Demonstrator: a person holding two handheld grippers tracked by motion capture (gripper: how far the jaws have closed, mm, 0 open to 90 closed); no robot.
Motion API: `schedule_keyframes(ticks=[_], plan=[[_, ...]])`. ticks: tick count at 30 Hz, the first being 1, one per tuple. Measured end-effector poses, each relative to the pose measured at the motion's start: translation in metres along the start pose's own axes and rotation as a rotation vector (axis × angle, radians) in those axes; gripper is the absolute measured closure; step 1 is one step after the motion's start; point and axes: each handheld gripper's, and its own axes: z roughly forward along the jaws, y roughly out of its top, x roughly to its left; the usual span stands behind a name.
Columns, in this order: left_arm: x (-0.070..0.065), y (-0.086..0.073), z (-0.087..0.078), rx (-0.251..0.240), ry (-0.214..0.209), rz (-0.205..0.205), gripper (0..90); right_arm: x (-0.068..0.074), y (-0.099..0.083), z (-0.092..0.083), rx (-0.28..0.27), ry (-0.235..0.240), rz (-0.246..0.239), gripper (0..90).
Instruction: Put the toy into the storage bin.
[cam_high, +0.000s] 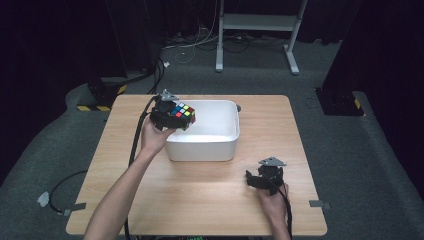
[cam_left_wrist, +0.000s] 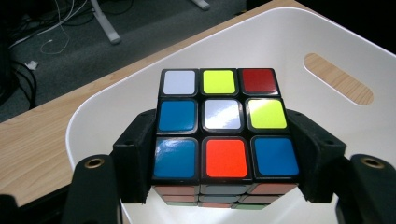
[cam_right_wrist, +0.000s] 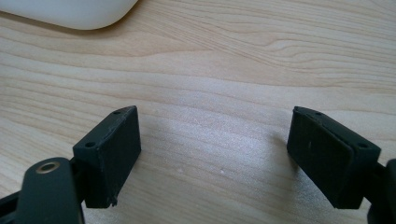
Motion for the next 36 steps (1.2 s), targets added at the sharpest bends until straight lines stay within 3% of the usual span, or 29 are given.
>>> schedule_keyframes(ticks=[14,36], plan=[[-0.003,-0.005,-0.005,-0.008,0.001,0.003,33.9,0.000,0.000,0.000,0.000,0.000,-0.001,17.2],[0.001,-0.023,-0.029,-0.049,0.000,-0.008,33.9,0.000,0.000,0.000,0.000,0.000,0.000,17.2]])
